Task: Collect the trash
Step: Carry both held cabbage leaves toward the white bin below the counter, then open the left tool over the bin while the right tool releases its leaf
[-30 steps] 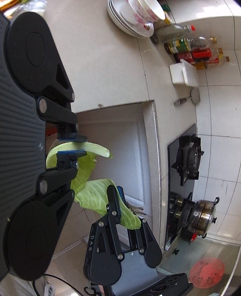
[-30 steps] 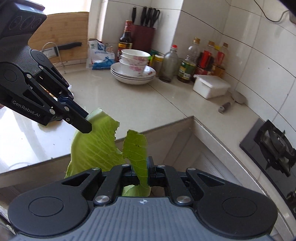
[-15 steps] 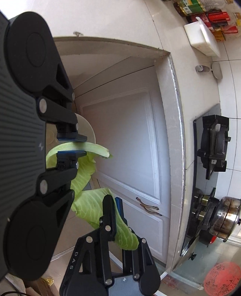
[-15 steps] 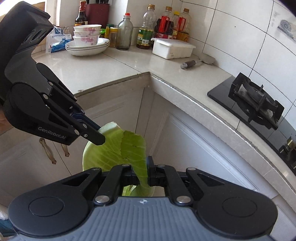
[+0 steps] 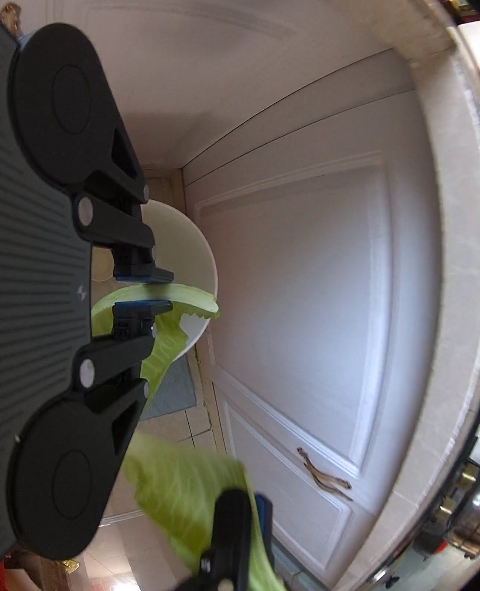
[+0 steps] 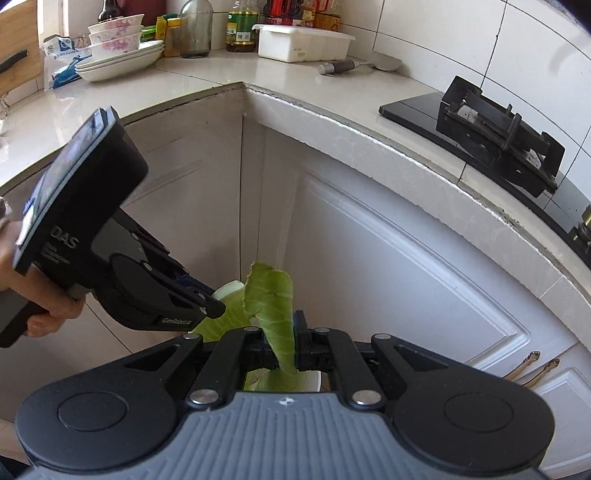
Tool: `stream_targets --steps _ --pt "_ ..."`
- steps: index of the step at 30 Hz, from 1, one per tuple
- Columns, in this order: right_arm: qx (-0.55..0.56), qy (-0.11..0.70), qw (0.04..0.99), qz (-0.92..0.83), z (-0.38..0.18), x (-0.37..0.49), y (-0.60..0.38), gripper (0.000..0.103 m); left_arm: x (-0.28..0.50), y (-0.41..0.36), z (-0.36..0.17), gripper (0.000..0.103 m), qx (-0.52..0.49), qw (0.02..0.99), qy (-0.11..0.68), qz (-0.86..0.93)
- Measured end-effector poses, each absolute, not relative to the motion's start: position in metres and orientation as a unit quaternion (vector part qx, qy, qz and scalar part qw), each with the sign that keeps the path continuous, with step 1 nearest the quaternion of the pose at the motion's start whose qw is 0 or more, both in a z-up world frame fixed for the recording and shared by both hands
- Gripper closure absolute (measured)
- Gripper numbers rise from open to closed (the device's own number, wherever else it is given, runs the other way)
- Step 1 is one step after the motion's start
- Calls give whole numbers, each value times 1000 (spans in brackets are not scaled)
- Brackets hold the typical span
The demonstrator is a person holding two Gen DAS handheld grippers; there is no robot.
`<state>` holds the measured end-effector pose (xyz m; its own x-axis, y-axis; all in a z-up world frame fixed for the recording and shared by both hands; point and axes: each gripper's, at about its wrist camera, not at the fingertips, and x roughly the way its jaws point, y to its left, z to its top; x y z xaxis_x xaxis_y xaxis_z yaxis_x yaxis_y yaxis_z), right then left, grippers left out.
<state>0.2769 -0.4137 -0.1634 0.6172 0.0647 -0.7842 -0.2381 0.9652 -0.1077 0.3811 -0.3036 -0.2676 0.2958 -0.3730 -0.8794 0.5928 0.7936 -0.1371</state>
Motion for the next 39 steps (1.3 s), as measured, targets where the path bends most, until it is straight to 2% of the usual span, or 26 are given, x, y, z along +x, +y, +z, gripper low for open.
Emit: stream_targets --steps 6,9,10,14,16,17,19,20,37,39 --pt "-90 444 888 78 -177 284 -422 96 398 -315 -312 96 106 786 536 -289" --pt "-85 453 884 75 -187 289 -428 96 404 -317 -330 91 108 782 544 -285" --pt "-83 455 883 74 -190 290 -429 96 404 -317 -336 85 111 780 548 -283" --pt "-76 464 879 73 -199 295 -432 96 403 -318 -348 71 115 779 555 -269" --pt "-75 468 877 76 -203 298 -432 96 396 -315 -346 51 117 787 545 -264" --pt "-75 470 876 78 -205 300 -432 96 392 -314 -344 48 115 794 538 -260" --pt "-74 473 874 83 -211 305 -431 96 385 -308 -340 28 108 806 529 -243" --pt "-74 475 873 85 -214 308 -430 96 382 -306 -338 24 107 812 524 -231" --pt "-83 538 829 131 -311 376 -389 95 330 -257 -324 19 135 829 520 -155" --pt "-87 539 828 131 -318 381 -385 87 326 -257 -321 19 144 831 514 -156"
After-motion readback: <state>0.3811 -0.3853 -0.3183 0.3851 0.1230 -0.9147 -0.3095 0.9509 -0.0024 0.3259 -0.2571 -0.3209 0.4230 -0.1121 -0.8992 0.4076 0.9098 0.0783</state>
